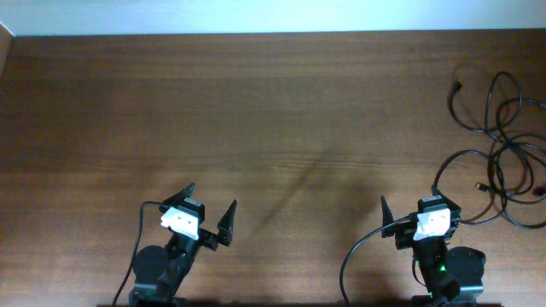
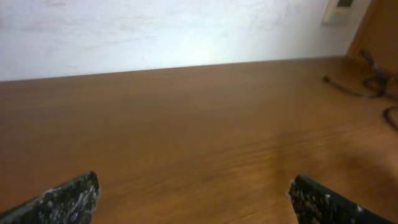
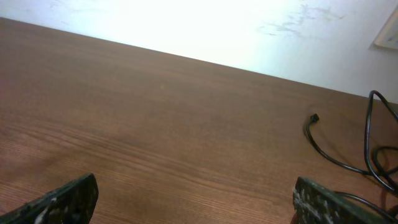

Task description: Untangle cables

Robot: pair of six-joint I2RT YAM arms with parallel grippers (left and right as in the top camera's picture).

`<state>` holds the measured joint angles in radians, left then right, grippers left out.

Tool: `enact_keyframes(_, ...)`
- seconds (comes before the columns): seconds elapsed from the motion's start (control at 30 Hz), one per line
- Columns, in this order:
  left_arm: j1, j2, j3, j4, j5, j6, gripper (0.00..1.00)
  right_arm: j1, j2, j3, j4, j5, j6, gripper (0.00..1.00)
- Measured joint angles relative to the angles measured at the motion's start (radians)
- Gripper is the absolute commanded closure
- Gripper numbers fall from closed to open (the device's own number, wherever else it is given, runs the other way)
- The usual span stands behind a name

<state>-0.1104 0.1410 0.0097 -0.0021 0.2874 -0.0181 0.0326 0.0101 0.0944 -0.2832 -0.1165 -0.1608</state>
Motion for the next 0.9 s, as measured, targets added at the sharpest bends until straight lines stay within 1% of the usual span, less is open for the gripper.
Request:
enact_keyframes(0.03, 0.0, -0.001, 0.001, -0.031, -0.03, 0.035, 0.01, 0.0, 0.0, 0.0, 0.0, 0.0, 0.001, 0.01)
enact_keyframes(0.1, 0.004, -0.003, 0.001, -0.056, -0.089, 0.064, 0.01, 0.0, 0.0, 0.0, 0.0, 0.0, 0.001, 0.01)
enact_keyframes(0.13, 0.028, -0.017, 0.001, -0.06, -0.111, 0.072, 0.01, 0.0, 0.0, 0.0, 0.0, 0.0, 0.0, 0.01)
enact_keyframes(0.2, 0.1, -0.1, 0.002, -0.063, -0.148, 0.082, 0.01, 0.0, 0.0, 0.0, 0.0, 0.0, 0.001, 0.01)
enact_keyframes(0.23, 0.113, -0.127, 0.002, -0.063, -0.157, 0.083, 0.01, 0.0, 0.0, 0.0, 0.0, 0.0, 0.001, 0.01)
enact_keyframes(0.9, 0.114, -0.128, 0.002, -0.064, -0.165, 0.083, 0.01, 0.0, 0.0, 0.0, 0.0, 0.0, 0.0, 0.01)
